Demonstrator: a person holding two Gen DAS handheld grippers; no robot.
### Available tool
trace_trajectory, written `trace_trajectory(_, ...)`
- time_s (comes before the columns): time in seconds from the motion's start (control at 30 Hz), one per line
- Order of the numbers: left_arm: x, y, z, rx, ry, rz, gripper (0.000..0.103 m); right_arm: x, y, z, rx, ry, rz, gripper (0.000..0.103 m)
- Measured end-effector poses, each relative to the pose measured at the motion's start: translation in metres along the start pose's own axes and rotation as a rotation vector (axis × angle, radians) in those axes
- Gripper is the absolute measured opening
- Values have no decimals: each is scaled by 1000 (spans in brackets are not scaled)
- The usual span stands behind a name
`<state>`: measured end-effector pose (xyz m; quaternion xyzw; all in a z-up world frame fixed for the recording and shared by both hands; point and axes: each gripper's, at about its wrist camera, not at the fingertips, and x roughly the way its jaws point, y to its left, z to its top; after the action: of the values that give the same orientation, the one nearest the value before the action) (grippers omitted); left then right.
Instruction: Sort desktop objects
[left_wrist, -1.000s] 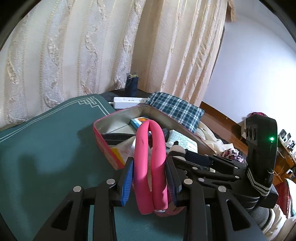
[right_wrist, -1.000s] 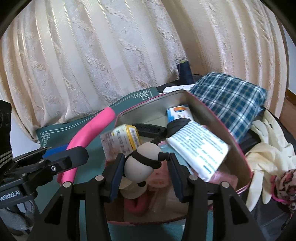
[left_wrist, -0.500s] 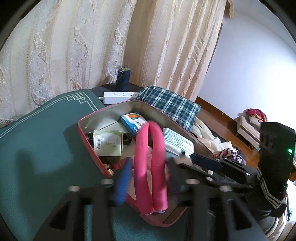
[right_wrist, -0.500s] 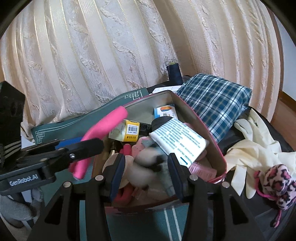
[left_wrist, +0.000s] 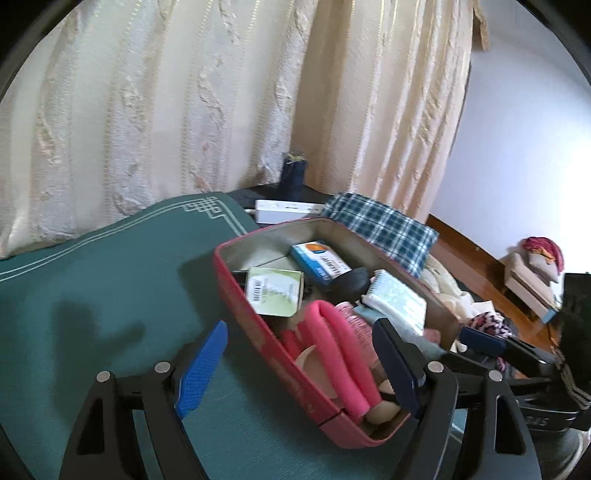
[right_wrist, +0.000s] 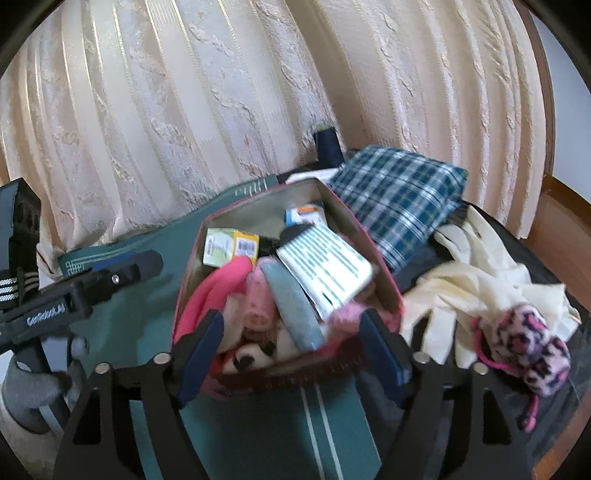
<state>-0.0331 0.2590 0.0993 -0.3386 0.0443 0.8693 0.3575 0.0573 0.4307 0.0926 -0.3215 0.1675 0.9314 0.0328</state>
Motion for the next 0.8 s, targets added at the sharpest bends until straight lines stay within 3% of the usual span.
trace_trajectory(0.1,-6,0,-6,-29,-5,39,83,-6,-1,-7,-7,29,-6,81)
trace_trajectory(0.17,-9,-2,-12,-46,-3,86,103,-9,2,-13,-24,46,-16,81)
trace_trajectory(0.27,-18,-10,-23,-33,-32,151,103,-11,6,-21,-54,68,-23,81)
trace_trajectory(0.43,-35,-24,-36,-31,-71,165,103,-16,12,-32,-90,100,-40,82)
trace_trajectory(0.57,-46,-34,-40,-25,-87,299,103,-21,15,-41,-100,113,-48,82)
trace_trajectory(0.63,-50,-35,-41,-33,-85,330,103,-24,18,-45,-105,118,-47,82)
trace_trajectory(0.8,-59,-39,-43,-70,-72,249,103,-35,26,-48,-126,103,-49,82)
